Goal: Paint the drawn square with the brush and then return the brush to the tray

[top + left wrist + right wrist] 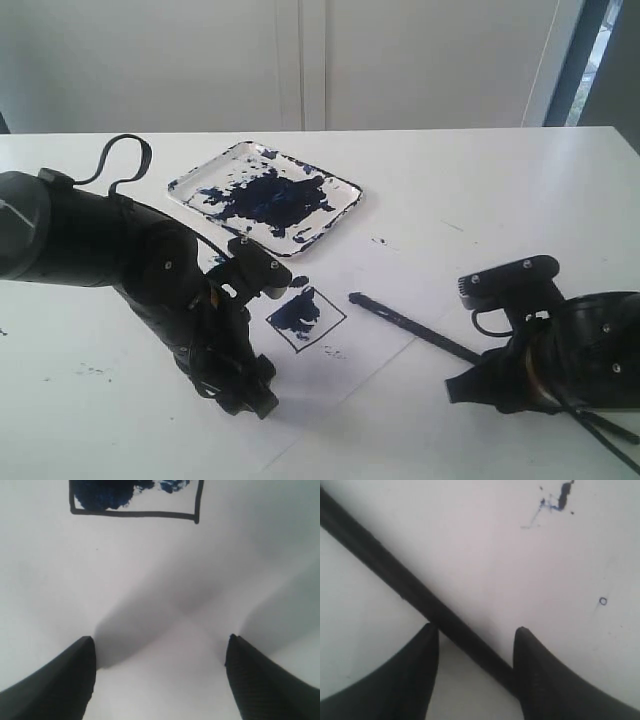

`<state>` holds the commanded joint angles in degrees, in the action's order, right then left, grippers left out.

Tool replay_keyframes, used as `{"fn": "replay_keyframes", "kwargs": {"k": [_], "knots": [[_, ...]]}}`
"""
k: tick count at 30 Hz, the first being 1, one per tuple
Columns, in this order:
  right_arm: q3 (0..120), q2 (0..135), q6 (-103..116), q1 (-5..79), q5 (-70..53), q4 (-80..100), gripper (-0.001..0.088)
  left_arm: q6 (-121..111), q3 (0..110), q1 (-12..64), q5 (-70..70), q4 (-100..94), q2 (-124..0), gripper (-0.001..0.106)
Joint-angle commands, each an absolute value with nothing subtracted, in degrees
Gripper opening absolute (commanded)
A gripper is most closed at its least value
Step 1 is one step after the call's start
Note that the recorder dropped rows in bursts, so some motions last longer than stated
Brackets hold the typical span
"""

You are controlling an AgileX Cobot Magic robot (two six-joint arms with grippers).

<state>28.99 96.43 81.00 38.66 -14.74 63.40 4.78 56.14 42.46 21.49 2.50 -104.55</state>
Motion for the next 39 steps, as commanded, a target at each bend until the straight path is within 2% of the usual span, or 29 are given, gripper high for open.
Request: {"fn": "replay_keyframes", "kwargs": {"k": [2, 6, 7, 13, 20, 24, 28, 31, 34, 36, 37, 39], "knots": [[28.72, 98.06, 81.00, 38.66, -14.13, 63.40, 0.0390, 4.78, 56.14, 42.46, 21.57, 2.50, -104.55, 0.075], [28.65, 100.03, 78.99, 38.66, -14.13, 63.50, 0.0062, 4.78, 56.14, 42.46, 21.62, 2.50, -104.55, 0.075], [28.65, 100.03, 78.09, 38.66, -14.13, 63.50, 0.0005, 4.78, 56.14, 42.46, 21.50, 2.50, -104.55, 0.075], [28.65, 95.22, 73.02, 38.90, -13.58, 60.42, 0.0000, 4.78, 56.14, 42.46, 21.50, 2.50, -104.55, 0.075], [28.65, 85.40, 59.57, 38.90, -13.45, 48.04, 0.0000, 4.78, 56.14, 42.46, 21.50, 2.50, -104.55, 0.075], [28.77, 79.36, 50.81, 38.90, -15.97, 40.47, 0.0000, 4.78, 56.14, 42.46, 21.50, 2.50, -104.55, 0.075], [28.77, 76.40, 49.17, 38.90, -19.92, 41.65, 0.0001, 4.78, 56.14, 42.46, 21.50, 2.50, -104.55, 0.075], [28.77, 76.89, 49.28, 38.90, -19.76, 41.55, 0.0088, 4.66, 56.14, 42.46, 21.15, 2.50, -104.55, 0.075], [28.77, 78.34, 49.28, 38.90, -17.42, 41.55, 0.0314, 4.54, 56.14, 42.46, 21.15, 2.50, -104.55, 0.075], [28.77, 79.68, 49.28, 38.90, -15.64, 41.55, 0.0515, 4.53, 56.14, 42.46, 21.27, 2.50, -104.55, 0.075], [28.77, 80.51, 49.18, 38.90, -14.57, 42.29, 0.0580, 4.53, 56.14, 42.46, 21.27, 2.50, -104.55, 0.075], [28.87, 82.28, 49.18, 38.90, -11.59, 43.65, 0.0582, 4.53, 56.14, 42.46, 21.15, 2.50, -104.55, 0.075]]}}
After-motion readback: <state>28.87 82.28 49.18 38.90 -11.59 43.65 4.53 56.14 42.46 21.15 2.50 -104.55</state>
